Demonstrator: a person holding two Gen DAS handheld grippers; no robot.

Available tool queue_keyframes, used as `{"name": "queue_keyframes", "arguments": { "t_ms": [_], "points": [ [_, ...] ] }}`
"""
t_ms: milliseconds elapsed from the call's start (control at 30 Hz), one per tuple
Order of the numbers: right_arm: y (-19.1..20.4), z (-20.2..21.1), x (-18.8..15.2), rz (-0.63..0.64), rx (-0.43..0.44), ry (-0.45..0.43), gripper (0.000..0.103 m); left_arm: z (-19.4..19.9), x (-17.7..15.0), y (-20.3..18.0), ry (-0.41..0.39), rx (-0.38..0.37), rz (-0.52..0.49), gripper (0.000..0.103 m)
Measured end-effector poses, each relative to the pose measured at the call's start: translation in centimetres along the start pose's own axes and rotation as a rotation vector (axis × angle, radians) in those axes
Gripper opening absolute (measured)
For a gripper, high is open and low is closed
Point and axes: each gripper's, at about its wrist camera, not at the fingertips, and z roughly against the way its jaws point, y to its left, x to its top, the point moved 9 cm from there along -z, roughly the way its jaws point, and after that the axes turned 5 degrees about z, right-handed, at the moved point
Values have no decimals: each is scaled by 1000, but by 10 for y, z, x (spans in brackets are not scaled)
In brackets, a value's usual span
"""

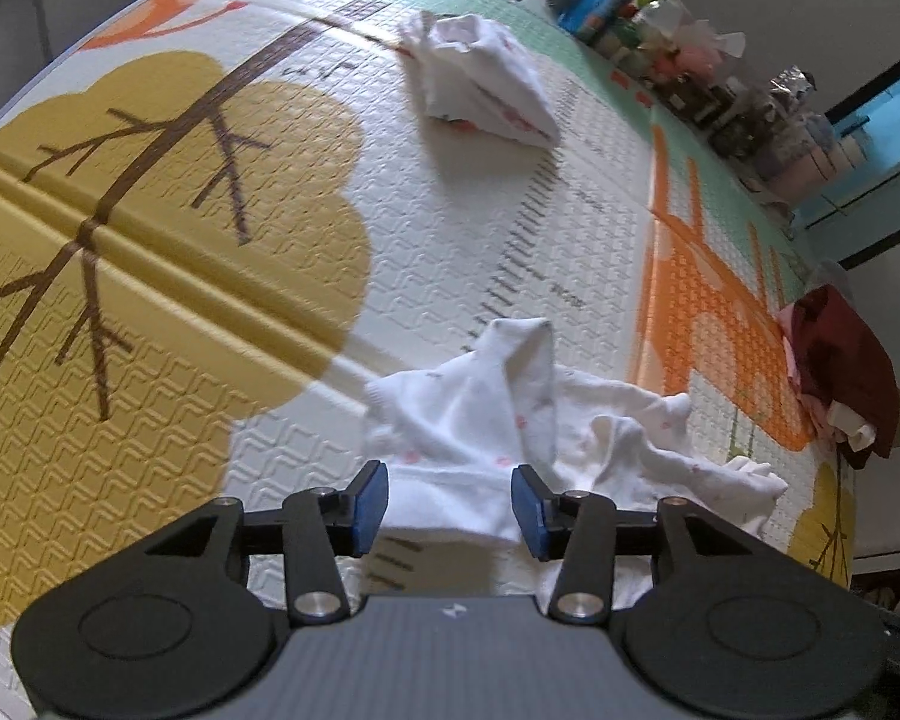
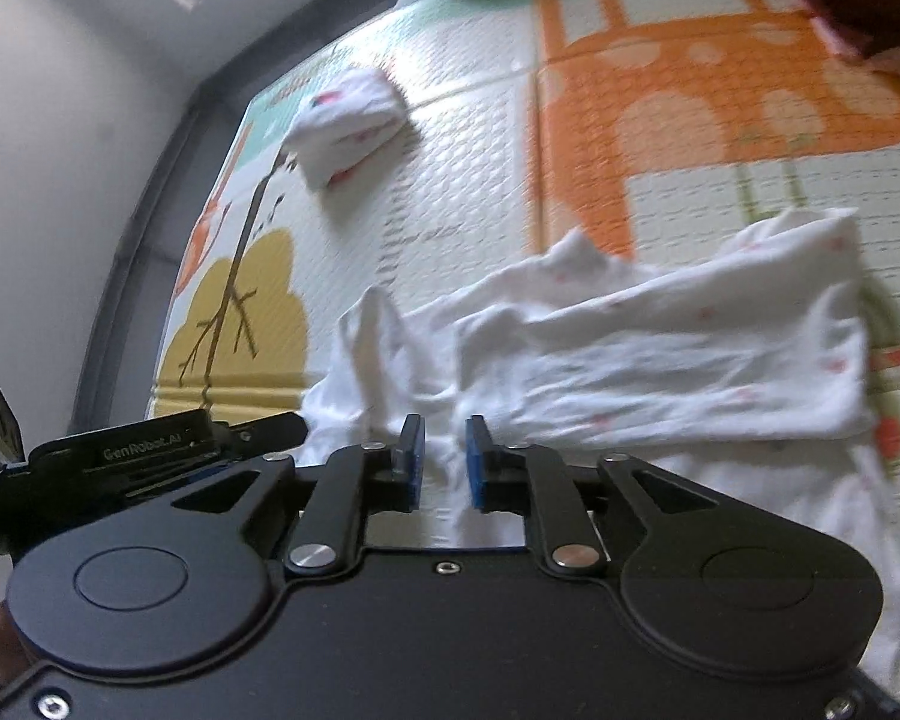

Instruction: Fold clothes

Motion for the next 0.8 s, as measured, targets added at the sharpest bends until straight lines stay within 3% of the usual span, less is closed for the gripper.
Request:
{"name": "queue_keyframes", "arguments": {
  "t_ms": [267,567,667,733,800],
  "points": [
    [29,-44,-6,-1,42,76,19,-6,-1,21,31,-11,51,52],
    [35,-73,-9,-39,46,129,22,-19,-4,31,72,-51,110,53],
    [36,-79,-11,-47,51,140,22,-22,-4,29,74,-59,114,44],
    [38,-81,-11,-49,52,141,18,-24,-4,28,77,-63,110,25],
    [40,-83,-11,-44,59,144,14,-25,-4,27,78,-63,107,17]
  ]
}}
